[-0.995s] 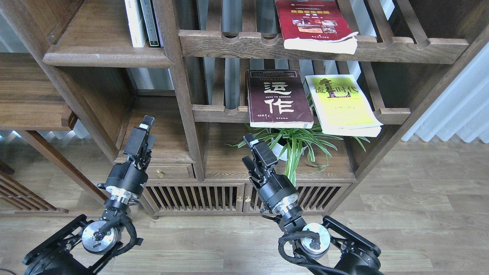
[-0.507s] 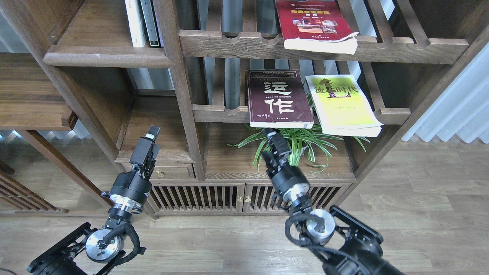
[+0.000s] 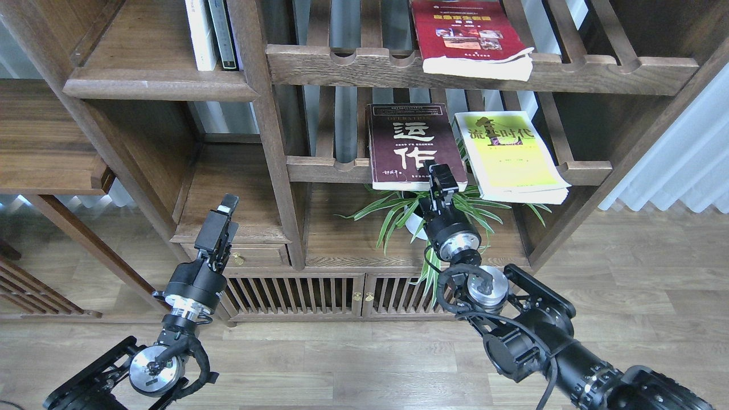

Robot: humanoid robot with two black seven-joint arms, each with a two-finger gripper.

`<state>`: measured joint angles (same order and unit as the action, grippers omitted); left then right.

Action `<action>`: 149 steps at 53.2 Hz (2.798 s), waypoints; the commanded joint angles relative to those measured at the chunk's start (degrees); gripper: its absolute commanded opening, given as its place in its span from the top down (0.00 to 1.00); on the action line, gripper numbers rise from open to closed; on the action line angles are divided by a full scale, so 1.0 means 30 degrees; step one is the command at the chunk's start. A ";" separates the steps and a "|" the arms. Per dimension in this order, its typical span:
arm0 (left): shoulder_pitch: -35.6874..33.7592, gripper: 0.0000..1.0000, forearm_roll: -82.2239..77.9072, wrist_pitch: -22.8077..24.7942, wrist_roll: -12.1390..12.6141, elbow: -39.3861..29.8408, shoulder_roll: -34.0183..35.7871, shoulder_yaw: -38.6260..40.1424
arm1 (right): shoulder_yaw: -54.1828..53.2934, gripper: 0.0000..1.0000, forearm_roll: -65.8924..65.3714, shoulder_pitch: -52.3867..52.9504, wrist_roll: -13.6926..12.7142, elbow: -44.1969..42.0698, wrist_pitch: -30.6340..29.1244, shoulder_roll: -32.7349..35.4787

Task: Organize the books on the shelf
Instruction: 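Push the right gripper against the maroon book's lower edge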

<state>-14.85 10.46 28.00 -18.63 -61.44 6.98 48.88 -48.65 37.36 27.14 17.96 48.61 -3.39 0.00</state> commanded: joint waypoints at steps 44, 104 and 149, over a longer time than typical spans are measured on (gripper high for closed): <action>0.0057 0.00 0.0000 0.0000 -0.0146 0.0382 -0.0041 0.0055 | 0.0075 0.09 0.0905 0.1442 -0.0273 -0.2169 0.1101 0.0001; 0.0555 0.00 -0.0029 0.0000 -0.0117 0.0763 -0.0041 0.0084 | 0.0397 0.96 0.0729 0.1120 -0.0038 -0.2198 -0.3704 0.0001; 0.0965 0.00 0.1083 0.0000 0.0059 0.1115 -0.0041 -0.0209 | 0.0455 0.97 -0.0089 -0.4036 -0.0273 0.7645 -0.8203 0.0498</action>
<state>-11.94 12.43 28.00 -18.65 -57.64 6.86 48.69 -47.65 38.64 16.75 17.13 69.86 -24.93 0.33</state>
